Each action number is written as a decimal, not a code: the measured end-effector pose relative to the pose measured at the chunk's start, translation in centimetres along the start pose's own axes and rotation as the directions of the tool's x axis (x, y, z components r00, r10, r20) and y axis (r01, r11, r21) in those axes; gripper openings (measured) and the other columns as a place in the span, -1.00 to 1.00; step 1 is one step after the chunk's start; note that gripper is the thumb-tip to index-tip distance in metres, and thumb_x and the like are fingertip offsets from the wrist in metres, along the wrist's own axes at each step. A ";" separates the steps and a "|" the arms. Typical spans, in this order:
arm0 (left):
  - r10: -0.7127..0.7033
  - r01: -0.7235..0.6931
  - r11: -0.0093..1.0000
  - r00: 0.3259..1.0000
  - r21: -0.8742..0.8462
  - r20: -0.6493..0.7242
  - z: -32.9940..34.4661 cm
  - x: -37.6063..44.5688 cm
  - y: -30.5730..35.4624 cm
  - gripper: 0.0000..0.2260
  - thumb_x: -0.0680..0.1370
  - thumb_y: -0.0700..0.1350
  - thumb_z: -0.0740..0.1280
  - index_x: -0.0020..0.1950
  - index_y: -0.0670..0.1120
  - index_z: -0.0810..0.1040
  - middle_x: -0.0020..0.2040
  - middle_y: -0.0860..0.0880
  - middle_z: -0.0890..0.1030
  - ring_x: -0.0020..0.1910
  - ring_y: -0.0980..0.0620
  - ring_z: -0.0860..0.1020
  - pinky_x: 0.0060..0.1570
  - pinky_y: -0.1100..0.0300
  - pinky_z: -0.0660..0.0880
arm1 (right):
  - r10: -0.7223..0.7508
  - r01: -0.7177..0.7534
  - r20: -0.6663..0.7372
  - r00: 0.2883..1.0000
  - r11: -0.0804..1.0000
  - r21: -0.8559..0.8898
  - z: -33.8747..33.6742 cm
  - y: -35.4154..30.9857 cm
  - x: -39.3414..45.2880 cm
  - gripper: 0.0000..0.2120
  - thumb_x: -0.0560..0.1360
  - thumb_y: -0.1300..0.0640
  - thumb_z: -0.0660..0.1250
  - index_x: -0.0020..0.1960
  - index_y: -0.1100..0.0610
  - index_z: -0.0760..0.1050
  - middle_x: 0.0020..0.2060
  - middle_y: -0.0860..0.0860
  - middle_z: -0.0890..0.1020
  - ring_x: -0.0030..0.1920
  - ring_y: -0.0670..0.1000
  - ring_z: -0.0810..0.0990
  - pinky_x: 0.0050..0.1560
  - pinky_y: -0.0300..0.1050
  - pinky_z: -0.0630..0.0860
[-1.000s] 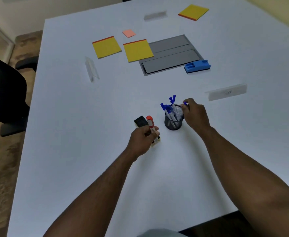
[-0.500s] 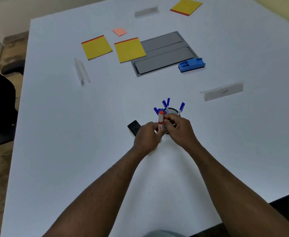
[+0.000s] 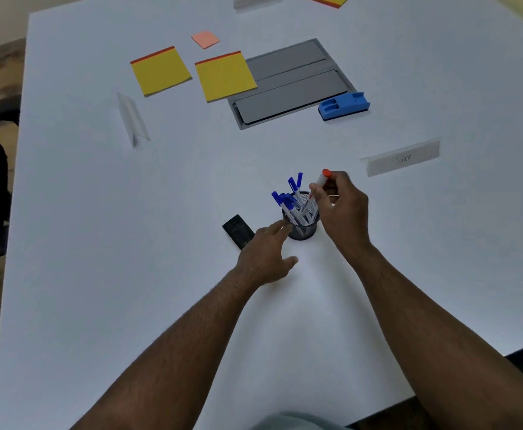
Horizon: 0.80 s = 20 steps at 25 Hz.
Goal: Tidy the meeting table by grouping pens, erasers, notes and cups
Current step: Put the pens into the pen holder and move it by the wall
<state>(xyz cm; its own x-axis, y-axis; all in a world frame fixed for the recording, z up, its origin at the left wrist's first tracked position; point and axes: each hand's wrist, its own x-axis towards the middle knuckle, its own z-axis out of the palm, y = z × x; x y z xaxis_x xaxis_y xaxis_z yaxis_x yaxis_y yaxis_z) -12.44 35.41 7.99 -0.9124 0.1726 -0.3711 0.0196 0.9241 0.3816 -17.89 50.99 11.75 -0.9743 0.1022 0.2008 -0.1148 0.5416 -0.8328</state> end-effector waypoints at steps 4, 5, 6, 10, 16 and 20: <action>-0.003 0.003 1.000 1.000 -0.010 0.007 0.9 -0.1 0.2 -0.28 0.52 0.13 0.36 0.58 0.08 0.05 0.60 0.02 0.04 0.54 -0.08 0.14 0.35 -0.08 0.34 | 0.061 -0.037 0.181 0.982 0.990 -0.136 1.4 1.6 -0.6 -0.71 0.54 0.02 0.35 0.14 0.20 0.55 -0.02 0.09 0.68 -0.03 0.03 0.66 -0.09 -0.19 0.59; -0.010 0.010 1.000 1.000 0.000 0.010 0.9 0.0 0.3 -0.28 0.52 0.13 0.35 0.58 0.09 0.05 0.61 0.02 0.02 0.54 -0.09 0.13 0.35 -0.09 0.34 | 0.077 -0.052 0.187 0.979 0.989 -0.135 1.6 1.9 -0.9 -0.70 0.54 0.02 0.36 0.16 0.20 0.55 -0.01 0.09 0.68 -0.01 0.03 0.66 -0.04 -0.15 0.60; -0.020 0.020 1.000 1.000 0.011 0.008 0.9 0.1 0.3 -0.28 0.53 0.14 0.35 0.58 0.10 0.05 0.61 0.01 0.01 0.54 -0.10 0.11 0.35 -0.11 0.34 | 0.085 -0.061 0.182 0.980 0.990 -0.129 1.8 2.1 -1.2 -0.68 0.53 0.02 0.36 0.19 0.20 0.54 0.02 0.09 0.68 0.00 0.04 0.65 -0.01 -0.13 0.60; -0.047 0.047 0.998 0.999 0.034 0.000 1.1 0.4 0.4 -0.29 0.52 0.15 0.35 0.57 0.11 0.06 0.61 0.00 -0.01 0.56 -0.11 0.08 0.35 -0.14 0.34 | 0.079 -0.077 0.012 0.997 0.990 -0.118 2.5 3.5 -3.1 -0.67 0.53 0.11 0.37 0.24 0.19 0.45 0.09 0.10 0.61 0.04 0.05 0.61 -0.08 -0.20 0.55; -0.027 0.027 1.000 0.999 -0.004 -0.028 1.4 0.5 0.2 -0.29 0.52 0.11 0.37 0.57 0.12 0.07 0.61 0.03 -0.08 0.56 -0.09 0.07 0.35 -0.13 0.34 | 0.302 -0.261 0.174 0.937 0.938 -0.226 3.6 7.3 -4.3 -0.18 0.39 0.03 0.50 0.48 0.10 0.11 0.42 0.10 0.34 0.39 0.09 0.34 0.21 -0.01 0.45; 0.017 -0.015 0.999 0.998 0.034 -0.053 1.5 0.6 0.3 -0.29 0.52 0.08 0.36 0.57 0.07 0.07 0.61 0.05 -0.05 0.55 -0.09 0.08 0.34 -0.10 0.35 | 0.225 -0.191 0.334 0.915 0.973 -0.133 4.0 7.8 -2.8 -0.01 0.36 -0.13 0.51 0.55 0.05 -0.03 0.48 0.06 0.29 0.44 0.06 0.30 0.33 0.06 0.41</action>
<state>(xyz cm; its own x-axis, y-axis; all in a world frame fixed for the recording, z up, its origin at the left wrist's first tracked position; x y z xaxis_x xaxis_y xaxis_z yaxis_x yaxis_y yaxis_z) -12.34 36.33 6.64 -0.9324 0.1698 -0.3190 0.0473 0.9325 0.3582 -16.81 51.59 2.65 -0.9823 -0.0633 -0.1761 0.0999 0.6181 -0.7797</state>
